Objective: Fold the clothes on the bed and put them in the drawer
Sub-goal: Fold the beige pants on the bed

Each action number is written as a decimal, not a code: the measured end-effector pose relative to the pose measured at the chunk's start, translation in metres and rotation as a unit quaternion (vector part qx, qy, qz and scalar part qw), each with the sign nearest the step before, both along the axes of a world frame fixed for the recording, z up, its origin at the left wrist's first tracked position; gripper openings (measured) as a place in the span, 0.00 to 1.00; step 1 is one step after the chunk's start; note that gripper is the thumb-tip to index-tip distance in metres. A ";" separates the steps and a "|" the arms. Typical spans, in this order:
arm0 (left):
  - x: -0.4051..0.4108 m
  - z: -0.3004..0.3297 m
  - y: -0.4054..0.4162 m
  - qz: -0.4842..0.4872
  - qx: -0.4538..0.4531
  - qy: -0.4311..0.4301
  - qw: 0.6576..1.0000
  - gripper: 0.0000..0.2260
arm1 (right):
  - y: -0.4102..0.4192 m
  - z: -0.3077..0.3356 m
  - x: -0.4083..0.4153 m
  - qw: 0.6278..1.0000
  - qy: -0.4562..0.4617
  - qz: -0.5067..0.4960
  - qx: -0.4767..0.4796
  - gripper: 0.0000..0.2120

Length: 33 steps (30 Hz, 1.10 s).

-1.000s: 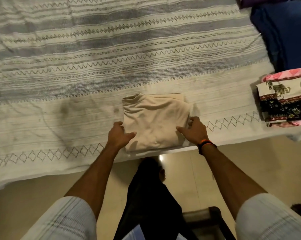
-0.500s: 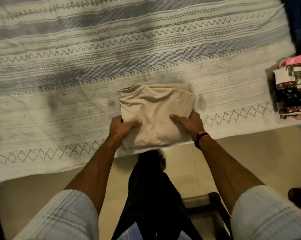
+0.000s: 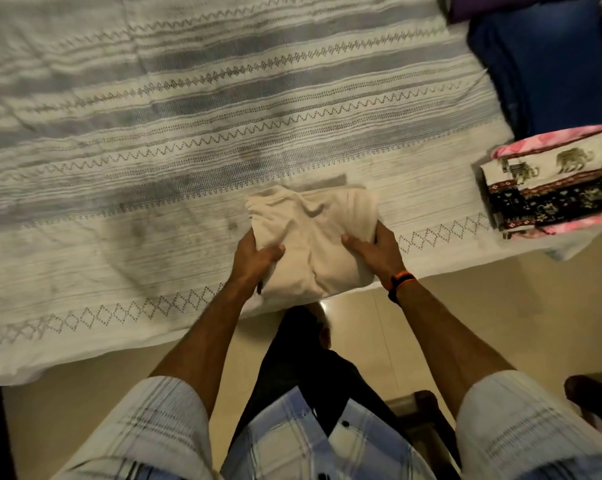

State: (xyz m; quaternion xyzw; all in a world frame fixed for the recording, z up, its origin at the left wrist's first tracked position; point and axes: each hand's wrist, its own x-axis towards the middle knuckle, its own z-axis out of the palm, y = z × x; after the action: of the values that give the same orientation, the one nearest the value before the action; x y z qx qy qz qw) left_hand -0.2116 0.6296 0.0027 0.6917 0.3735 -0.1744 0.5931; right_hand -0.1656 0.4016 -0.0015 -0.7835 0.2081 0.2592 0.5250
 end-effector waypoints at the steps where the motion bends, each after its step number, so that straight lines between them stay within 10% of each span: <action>1: -0.001 0.015 -0.004 -0.002 -0.002 -0.011 1.000 0.26 | -0.004 0.016 -0.003 1.000 -0.009 -0.006 0.002 0.23; 33: 0.065 0.161 -0.371 -0.065 -0.033 -0.119 0.990 0.25 | -0.371 0.160 0.038 0.984 -0.152 -0.084 0.030 0.18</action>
State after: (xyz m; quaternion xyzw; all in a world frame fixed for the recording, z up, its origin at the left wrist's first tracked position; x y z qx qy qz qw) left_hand -0.1468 0.2589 0.1641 0.7101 0.2488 -0.1414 0.6433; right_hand -0.1280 0.0305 0.1584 -0.7773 0.1836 0.0983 0.5936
